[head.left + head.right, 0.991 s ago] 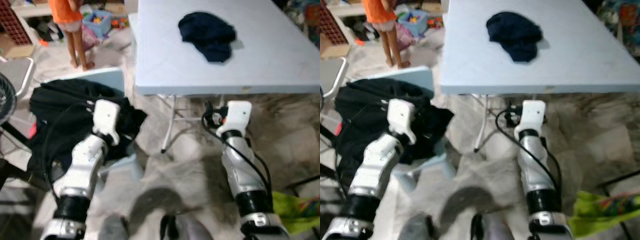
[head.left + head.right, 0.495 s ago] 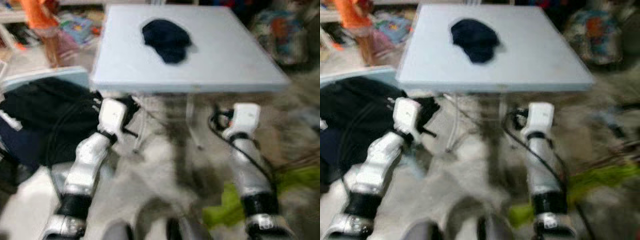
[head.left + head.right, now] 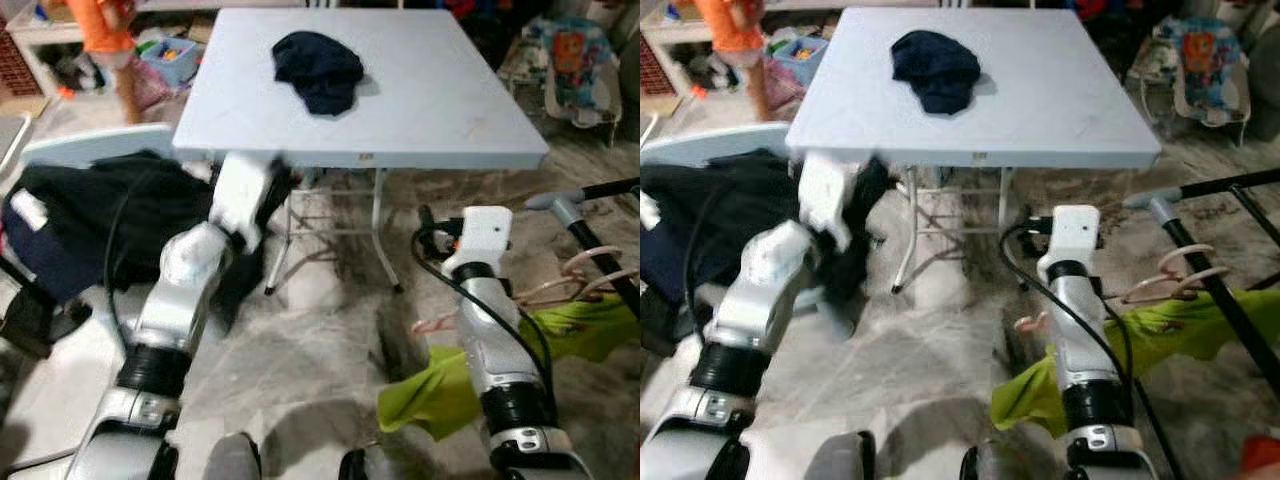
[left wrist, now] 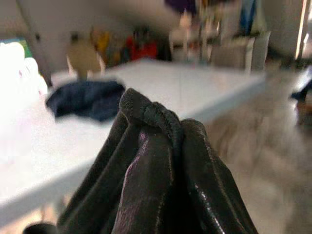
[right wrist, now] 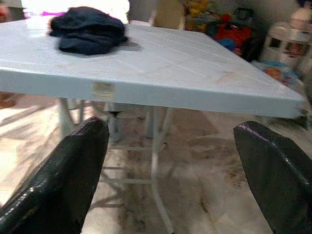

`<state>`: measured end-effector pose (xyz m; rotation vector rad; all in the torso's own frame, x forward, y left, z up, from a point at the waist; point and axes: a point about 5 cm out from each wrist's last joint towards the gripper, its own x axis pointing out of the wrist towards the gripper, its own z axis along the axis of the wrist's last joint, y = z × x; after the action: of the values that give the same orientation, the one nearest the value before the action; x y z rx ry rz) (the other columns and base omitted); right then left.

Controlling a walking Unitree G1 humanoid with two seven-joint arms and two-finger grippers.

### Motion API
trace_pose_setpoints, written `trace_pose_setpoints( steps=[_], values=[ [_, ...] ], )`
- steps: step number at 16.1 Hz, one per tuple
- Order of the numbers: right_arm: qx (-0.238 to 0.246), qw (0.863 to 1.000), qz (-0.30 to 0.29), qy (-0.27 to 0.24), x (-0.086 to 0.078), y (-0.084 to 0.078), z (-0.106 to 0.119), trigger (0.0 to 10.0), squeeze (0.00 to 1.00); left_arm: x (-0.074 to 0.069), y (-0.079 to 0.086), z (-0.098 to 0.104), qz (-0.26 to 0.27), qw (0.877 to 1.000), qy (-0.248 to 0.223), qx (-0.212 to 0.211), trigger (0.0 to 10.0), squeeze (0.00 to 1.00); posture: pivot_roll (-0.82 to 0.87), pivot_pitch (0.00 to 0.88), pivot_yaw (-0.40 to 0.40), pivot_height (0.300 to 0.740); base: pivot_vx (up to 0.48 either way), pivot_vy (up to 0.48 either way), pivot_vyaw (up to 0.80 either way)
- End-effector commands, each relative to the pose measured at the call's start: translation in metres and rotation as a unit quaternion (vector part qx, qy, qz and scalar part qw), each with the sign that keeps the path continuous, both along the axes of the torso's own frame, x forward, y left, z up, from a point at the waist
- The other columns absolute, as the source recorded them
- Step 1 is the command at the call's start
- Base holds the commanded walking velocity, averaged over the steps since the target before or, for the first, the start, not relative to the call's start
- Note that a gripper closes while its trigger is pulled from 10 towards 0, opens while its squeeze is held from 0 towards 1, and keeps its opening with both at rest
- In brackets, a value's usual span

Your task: Hang hanger

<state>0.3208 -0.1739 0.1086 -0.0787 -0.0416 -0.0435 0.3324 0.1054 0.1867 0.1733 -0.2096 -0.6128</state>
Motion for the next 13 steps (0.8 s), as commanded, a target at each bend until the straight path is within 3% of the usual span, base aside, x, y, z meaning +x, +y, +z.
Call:
trace_pose_setpoints(
  steps=[1, 5, 7, 9, 10, 11, 12, 13],
  values=[
    [-0.002, 1.000, 0.006, -0.006, 0.003, 0.003, 0.003, 10.0, 0.00, 0.000, -0.009, 0.026, -0.022, 0.999, -0.034, -0.024, 10.0, 0.00, 0.00, 0.078, -0.030, 0.740, 0.000, 0.000, 0.00],
    [-0.004, 1.000, 0.006, -0.008, 0.004, 0.003, 0.003, 10.0, 0.00, -0.001, -0.011, 0.062, -0.025, 0.994, -0.052, -0.096, 10.0, 0.00, 0.00, 0.079, -0.030, 0.740, 0.000, 0.000, 0.00],
    [-0.004, 1.000, 0.008, -0.005, 0.003, 0.006, 0.001, 10.0, 0.00, -0.003, -0.015, 0.080, -0.028, 0.986, -0.043, -0.157, 10.0, 0.00, 0.00, 0.080, -0.030, 0.740, 0.000, 0.000, 0.00],
    [-0.003, 1.000, 0.010, -0.003, 0.003, 0.009, 0.000, 10.0, 0.00, -0.002, -0.024, 0.075, -0.057, 0.981, 0.012, -0.187, 10.0, 0.00, 0.01, 0.082, -0.029, 0.740, 0.000, 0.000, 0.00],
    [-0.004, 1.000, 0.011, -0.004, 0.003, 0.010, 0.000, 10.0, 0.00, -0.007, -0.037, 0.059, -0.107, 0.978, 0.083, -0.161, 10.0, 0.00, 0.01, 0.082, -0.028, 0.740, 0.000, 0.000, 0.00],
    [-0.004, 1.000, 0.011, -0.004, 0.003, 0.011, 0.001, 10.0, 0.00, -0.011, -0.043, 0.046, -0.129, 0.975, 0.125, -0.131, 10.0, 0.00, 0.01, 0.081, -0.027, 0.740, 0.000, 0.000, 0.00],
    [-0.005, 1.000, 0.010, -0.004, 0.004, 0.010, 0.000, 10.0, 0.00, -0.015, -0.044, -0.008, -0.118, 0.962, 0.244, -0.013, 10.0, 0.00, 0.00, 0.082, -0.025, 0.740, 0.000, 0.000, 0.00],
    [-0.005, 1.000, 0.008, -0.004, 0.004, 0.009, 0.000, 10.0, 0.00, -0.012, -0.038, -0.032, -0.078, 0.960, 0.270, 0.013, 10.0, 0.00, 0.00, 0.083, -0.022, 0.740, 0.000, 0.000, 0.00]
  ],
)
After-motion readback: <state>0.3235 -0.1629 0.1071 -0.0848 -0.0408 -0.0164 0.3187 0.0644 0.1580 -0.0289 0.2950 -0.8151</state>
